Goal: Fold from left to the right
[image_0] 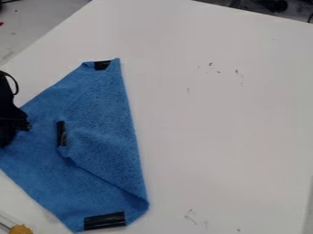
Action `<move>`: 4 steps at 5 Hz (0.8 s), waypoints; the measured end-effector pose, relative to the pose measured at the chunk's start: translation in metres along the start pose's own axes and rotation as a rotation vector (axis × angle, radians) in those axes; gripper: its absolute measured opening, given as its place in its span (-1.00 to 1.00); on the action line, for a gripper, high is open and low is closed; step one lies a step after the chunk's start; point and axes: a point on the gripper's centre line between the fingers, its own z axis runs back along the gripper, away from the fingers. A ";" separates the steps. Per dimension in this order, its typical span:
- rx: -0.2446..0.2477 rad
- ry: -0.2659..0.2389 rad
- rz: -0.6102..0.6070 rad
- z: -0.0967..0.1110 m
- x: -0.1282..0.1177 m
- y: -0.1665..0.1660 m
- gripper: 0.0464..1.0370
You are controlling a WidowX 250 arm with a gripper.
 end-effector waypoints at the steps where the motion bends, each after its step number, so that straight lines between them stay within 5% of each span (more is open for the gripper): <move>1: 0.068 -0.016 -0.032 0.030 0.014 -0.015 -0.94; 2: 0.094 0.011 -0.107 0.046 0.032 -0.052 -0.94; 4: 0.015 0.018 -0.164 0.040 0.056 -0.119 -0.94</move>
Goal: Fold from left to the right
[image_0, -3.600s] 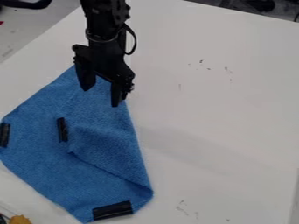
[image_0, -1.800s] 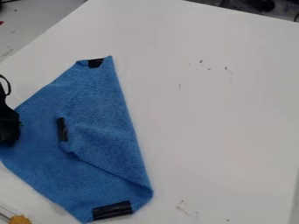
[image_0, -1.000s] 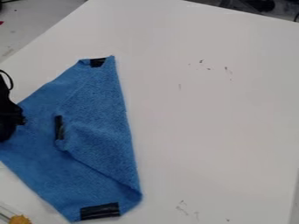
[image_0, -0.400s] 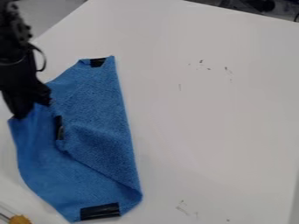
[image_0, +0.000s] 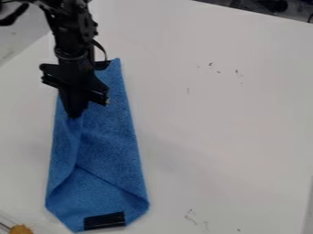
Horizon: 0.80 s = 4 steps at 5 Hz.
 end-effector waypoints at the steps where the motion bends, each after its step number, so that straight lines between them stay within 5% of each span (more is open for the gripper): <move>1: -0.027 -0.004 -0.031 -0.011 0.008 -0.016 -0.94; 2: -0.072 -0.008 -0.037 -0.022 0.014 -0.026 -0.88; 3: -0.086 -0.030 -0.064 -0.018 0.024 -0.037 -0.52; 4: -0.100 -0.049 -0.102 -0.009 0.036 -0.054 0.05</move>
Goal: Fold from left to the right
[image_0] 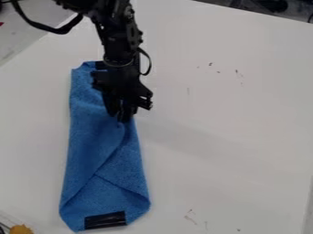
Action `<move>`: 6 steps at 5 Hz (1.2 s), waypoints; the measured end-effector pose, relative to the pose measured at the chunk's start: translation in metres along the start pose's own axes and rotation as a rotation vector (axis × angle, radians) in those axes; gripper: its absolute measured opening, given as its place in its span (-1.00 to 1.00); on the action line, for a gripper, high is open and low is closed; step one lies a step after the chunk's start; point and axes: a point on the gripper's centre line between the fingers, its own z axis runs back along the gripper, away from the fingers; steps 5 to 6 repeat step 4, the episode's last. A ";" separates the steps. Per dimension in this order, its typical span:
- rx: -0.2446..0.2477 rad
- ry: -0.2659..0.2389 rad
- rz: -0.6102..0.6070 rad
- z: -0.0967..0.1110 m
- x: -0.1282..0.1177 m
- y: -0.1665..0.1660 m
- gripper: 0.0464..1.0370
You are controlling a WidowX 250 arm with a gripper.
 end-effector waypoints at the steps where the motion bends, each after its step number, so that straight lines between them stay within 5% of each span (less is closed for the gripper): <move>1: 0.000 -0.013 -0.006 0.002 0.005 -0.020 0.66; 2: -0.006 -0.023 -0.021 0.002 0.008 -0.035 0.95; 6: 0.037 -0.072 -0.087 0.011 0.018 -0.049 0.93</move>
